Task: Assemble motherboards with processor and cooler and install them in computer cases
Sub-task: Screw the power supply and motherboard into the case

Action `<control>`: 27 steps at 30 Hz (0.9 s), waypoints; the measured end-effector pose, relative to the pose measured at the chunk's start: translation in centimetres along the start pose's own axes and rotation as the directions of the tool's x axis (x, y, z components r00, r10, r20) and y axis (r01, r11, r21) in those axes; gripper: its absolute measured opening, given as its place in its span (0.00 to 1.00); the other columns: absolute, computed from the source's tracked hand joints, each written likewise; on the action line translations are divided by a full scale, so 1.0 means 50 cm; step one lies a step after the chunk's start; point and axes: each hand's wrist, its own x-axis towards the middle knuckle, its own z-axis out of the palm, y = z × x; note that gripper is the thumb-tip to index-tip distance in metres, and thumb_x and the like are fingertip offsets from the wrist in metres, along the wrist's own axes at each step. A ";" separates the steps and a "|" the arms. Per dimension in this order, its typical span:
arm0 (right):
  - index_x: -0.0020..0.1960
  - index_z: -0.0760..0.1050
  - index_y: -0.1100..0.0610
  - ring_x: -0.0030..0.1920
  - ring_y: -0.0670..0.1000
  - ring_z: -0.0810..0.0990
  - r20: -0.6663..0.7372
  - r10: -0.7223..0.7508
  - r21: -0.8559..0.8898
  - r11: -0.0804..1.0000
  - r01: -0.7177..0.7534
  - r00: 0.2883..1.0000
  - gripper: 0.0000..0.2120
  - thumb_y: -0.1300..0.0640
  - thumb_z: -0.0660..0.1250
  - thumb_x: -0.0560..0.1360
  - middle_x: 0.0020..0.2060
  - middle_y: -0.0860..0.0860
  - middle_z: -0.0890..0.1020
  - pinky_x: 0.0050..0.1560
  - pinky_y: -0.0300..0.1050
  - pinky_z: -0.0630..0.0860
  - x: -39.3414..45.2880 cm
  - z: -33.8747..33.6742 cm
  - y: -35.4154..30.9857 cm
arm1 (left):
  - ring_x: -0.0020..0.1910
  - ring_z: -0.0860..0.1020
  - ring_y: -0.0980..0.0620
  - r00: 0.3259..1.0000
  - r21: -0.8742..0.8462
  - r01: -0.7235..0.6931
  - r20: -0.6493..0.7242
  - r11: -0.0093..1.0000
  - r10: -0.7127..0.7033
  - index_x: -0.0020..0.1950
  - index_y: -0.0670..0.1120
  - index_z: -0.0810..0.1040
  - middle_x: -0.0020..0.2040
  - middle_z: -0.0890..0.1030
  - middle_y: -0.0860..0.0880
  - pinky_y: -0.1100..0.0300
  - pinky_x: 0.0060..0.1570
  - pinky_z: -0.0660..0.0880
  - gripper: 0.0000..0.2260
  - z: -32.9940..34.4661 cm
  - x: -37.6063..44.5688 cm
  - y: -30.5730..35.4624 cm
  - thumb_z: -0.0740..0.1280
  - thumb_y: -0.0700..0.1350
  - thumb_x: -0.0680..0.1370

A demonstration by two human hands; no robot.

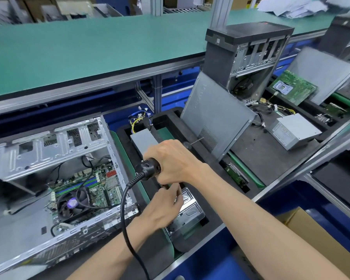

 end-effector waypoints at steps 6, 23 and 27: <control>0.36 0.72 0.56 0.31 0.54 0.67 -0.080 -0.094 0.006 0.995 0.095 0.992 0.11 0.63 0.70 0.57 0.29 0.45 0.70 0.31 0.44 0.65 0.061 -0.013 -0.058 | 0.24 0.67 0.51 0.977 0.079 -0.073 -0.193 0.994 0.087 0.42 0.51 0.62 0.26 0.68 0.50 0.49 0.31 0.67 0.11 -0.096 -0.117 0.026 0.53 0.48 0.85; 0.39 0.80 0.65 0.32 0.54 0.78 -0.552 -0.125 0.497 0.745 0.445 0.824 0.06 0.68 0.67 0.63 0.32 0.53 0.81 0.32 0.46 0.73 0.280 0.052 -0.382 | 0.19 0.57 0.58 0.445 -0.947 -0.255 -0.293 0.194 -0.847 0.45 0.39 0.79 0.24 0.62 0.53 0.63 0.18 0.53 0.08 -0.390 -0.351 -0.278 0.62 0.36 0.81; 0.38 0.80 0.64 0.30 0.58 0.76 -0.515 0.215 0.804 0.458 0.380 0.830 0.11 0.77 0.65 0.63 0.33 0.55 0.82 0.30 0.49 0.70 0.311 0.066 -0.443 | 0.18 0.54 0.57 0.439 -0.937 -0.345 -0.205 0.046 -0.875 0.46 0.37 0.78 0.23 0.60 0.53 0.65 0.18 0.52 0.12 -0.390 -0.355 -0.313 0.62 0.41 0.84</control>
